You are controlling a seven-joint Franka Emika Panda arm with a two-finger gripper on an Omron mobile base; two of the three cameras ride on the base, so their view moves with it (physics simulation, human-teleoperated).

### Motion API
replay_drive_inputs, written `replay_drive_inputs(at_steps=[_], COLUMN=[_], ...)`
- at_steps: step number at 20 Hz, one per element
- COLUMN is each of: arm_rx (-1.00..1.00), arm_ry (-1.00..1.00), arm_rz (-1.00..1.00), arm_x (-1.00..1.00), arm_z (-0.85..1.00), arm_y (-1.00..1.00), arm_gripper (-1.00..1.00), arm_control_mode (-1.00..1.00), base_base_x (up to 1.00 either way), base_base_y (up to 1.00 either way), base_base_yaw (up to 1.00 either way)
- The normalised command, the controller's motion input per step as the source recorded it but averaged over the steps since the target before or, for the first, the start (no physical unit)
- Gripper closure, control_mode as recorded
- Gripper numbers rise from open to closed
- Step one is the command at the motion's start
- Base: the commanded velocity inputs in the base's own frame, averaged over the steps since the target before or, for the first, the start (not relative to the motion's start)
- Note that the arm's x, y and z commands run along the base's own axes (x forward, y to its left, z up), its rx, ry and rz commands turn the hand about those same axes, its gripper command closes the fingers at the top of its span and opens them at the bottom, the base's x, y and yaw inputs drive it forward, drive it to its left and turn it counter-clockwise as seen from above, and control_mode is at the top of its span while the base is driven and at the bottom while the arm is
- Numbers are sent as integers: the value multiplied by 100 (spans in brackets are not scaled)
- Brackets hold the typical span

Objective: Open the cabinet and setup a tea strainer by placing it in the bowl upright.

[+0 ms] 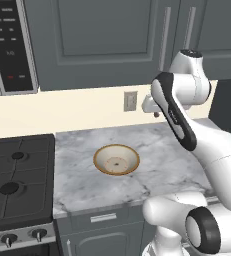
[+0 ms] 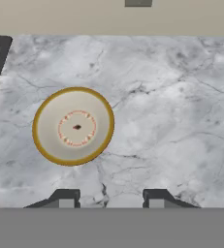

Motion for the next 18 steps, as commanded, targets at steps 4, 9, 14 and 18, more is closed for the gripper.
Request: replay_drive_inputs(at_steps=[4, 9, 14, 18], arm_rx=[-3, -15, -2, 0], arm_ry=[-3, -2, -32, -28], arm_rz=[0, 0, 0, -6], arm_x=[0, 0, -13, -16], arm_z=[0, -11, 11, 42], arm_y=[-1, -17, -14, -4], arm_gripper=[-100, -100, -100, -100], arm_control_mode=[-100, -100, -100, -100], base_base_x=[0, 0, 0, 0], base_base_y=[0, 0, 0, 0], base_base_yaw=[0, 0, 0, 0])
